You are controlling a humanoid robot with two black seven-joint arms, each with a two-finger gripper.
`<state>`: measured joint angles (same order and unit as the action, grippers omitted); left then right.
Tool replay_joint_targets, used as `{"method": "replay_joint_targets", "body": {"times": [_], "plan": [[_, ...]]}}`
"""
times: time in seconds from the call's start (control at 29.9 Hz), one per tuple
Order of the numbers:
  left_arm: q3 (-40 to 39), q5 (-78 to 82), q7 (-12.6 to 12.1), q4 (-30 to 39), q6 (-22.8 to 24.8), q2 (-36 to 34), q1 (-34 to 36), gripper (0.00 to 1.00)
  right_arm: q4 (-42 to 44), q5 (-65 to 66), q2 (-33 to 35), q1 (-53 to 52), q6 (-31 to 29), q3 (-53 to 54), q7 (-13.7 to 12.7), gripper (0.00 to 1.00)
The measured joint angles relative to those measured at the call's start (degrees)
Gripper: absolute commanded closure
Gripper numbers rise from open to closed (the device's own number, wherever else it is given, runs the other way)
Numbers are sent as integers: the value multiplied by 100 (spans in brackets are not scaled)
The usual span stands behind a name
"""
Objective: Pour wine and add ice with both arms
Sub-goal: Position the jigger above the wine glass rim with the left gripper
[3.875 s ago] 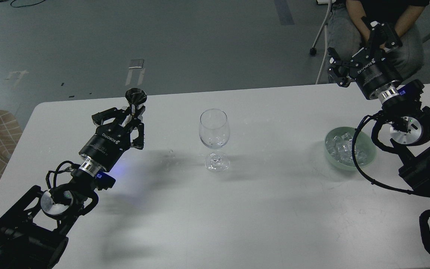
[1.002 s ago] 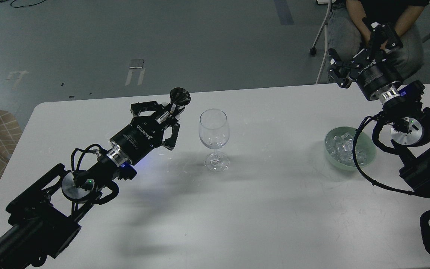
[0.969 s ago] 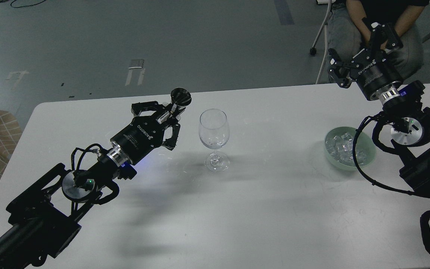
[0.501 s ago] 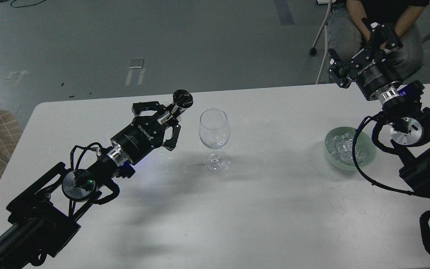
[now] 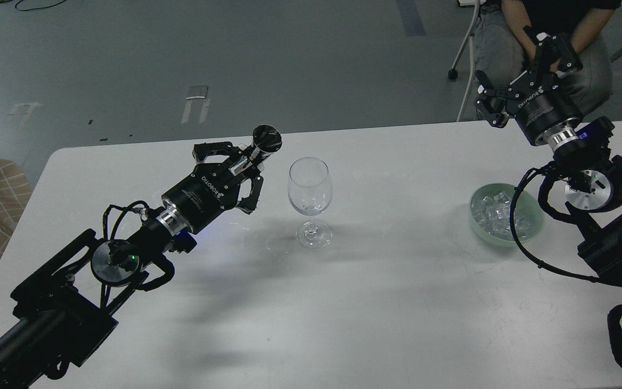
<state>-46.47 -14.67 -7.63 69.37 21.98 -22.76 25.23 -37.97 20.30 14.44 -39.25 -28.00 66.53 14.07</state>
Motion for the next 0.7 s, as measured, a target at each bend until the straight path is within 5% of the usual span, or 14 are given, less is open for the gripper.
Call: {"method": "replay_joint_targets", "body": {"times": [0.7], "plan": [[243, 198, 41, -45, -42, 7, 262, 100, 0, -7, 0, -2, 0, 9, 0, 0]]}}
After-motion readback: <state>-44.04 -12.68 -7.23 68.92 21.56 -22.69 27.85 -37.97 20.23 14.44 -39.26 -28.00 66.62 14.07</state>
